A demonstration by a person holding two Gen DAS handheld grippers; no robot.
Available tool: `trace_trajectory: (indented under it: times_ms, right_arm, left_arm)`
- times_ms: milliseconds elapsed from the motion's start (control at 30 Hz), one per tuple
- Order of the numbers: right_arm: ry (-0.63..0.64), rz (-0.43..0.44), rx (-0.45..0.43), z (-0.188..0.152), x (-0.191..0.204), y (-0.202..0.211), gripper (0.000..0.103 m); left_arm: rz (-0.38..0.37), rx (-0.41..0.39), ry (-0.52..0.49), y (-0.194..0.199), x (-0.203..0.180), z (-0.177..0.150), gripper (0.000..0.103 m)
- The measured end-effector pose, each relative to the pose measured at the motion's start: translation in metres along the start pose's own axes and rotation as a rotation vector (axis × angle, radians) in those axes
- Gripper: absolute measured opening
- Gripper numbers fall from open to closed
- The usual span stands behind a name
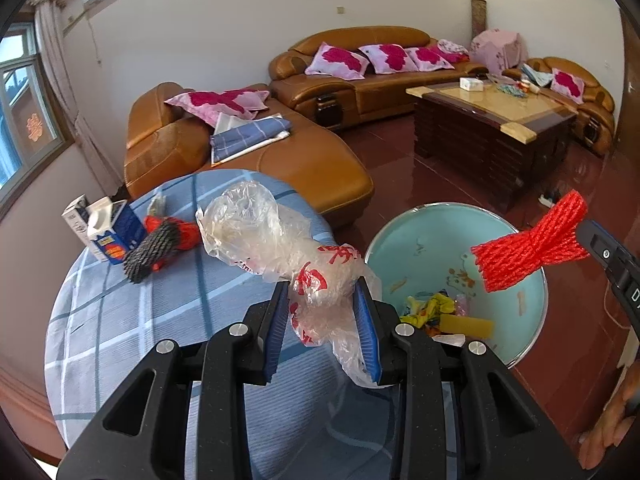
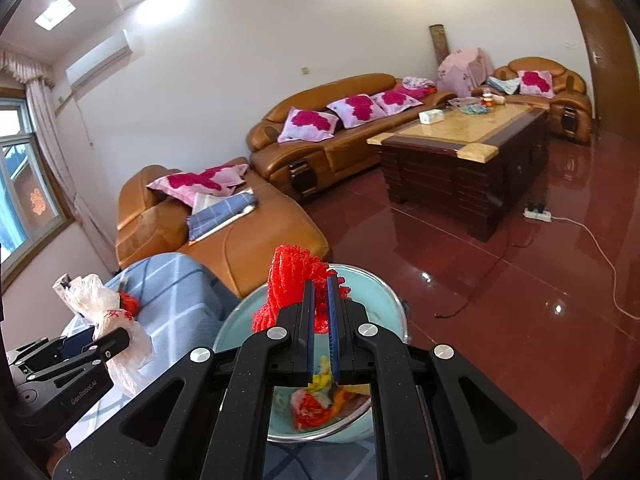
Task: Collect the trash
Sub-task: 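Lift and carry the clear bag and red net over the teal bucket, then open both grippers over the bucket to drop the clear bag and red net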
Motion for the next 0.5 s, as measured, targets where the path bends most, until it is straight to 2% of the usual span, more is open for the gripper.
trace_trajectory:
  times_ms: [500]
  right_arm:
    - [-0.024,-0.076,0.048,-0.011,-0.024,-0.027,0.007]
  left_arm:
    - [-0.049,0.015,-0.106,-0.029,-0.060,0.010,0.033]
Point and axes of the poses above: each gripper's, at about its wrist camera, not at the fingertips, and y roughly against the way its jaws point, x to its left, z to its top, the point moved 3 cm from there along -y, roughly the way its jaws point, and after that the axes turned 5 degrees about z, right-handed, at the moved point
